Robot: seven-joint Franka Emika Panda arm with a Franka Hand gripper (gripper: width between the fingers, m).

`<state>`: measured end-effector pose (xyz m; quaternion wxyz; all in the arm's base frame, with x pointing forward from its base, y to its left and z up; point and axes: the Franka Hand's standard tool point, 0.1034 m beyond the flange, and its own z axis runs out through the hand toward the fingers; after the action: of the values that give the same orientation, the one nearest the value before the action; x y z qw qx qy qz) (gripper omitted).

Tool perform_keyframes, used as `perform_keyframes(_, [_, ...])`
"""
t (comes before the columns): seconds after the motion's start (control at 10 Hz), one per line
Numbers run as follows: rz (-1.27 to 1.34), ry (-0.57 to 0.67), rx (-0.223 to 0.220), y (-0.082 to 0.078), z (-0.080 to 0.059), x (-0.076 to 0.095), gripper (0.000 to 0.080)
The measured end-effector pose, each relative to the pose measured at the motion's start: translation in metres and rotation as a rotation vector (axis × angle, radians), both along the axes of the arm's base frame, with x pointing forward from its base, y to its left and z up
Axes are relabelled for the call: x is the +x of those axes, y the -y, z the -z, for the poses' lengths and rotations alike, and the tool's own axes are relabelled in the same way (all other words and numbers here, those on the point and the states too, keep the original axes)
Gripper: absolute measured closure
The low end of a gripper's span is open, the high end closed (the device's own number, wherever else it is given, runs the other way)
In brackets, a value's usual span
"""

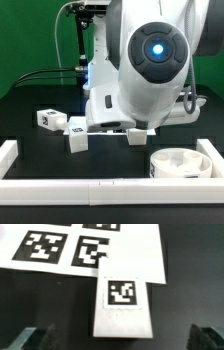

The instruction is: Assemble stool

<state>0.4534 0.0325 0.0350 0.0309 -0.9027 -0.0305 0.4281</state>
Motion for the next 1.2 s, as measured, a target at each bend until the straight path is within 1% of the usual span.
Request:
perform_keyframes(0.1, [0.025, -0.016, -0.022, 0.0, 0.003, -0.005, 0.015])
perform_keyframes(0.2, [0.058, -0.052, -0.048, 0.001, 0.01, -0.014, 0.015])
perform_keyframes(0.3, [0.064, -0.061, -0.065, -0.003, 0.014, -0.018, 0.015])
perform_keyframes(0.4, [0.06, -0.062, -0.067, -0.006, 0.014, -0.018, 0.015])
perform_keyframes(0.7, [0.065, -0.068, -0.071, -0.005, 0.014, -0.019, 0.015])
perform_keyframes(0.9, [0.069, -0.091, -0.073, -0.003, 0.02, -0.026, 0.015])
perform_keyframes(1.1, [0.067, -0.09, -0.073, -0.004, 0.021, -0.027, 0.015])
perform_keyframes(1.2, [0.067, -0.091, -0.073, -0.004, 0.021, -0.027, 0.0283])
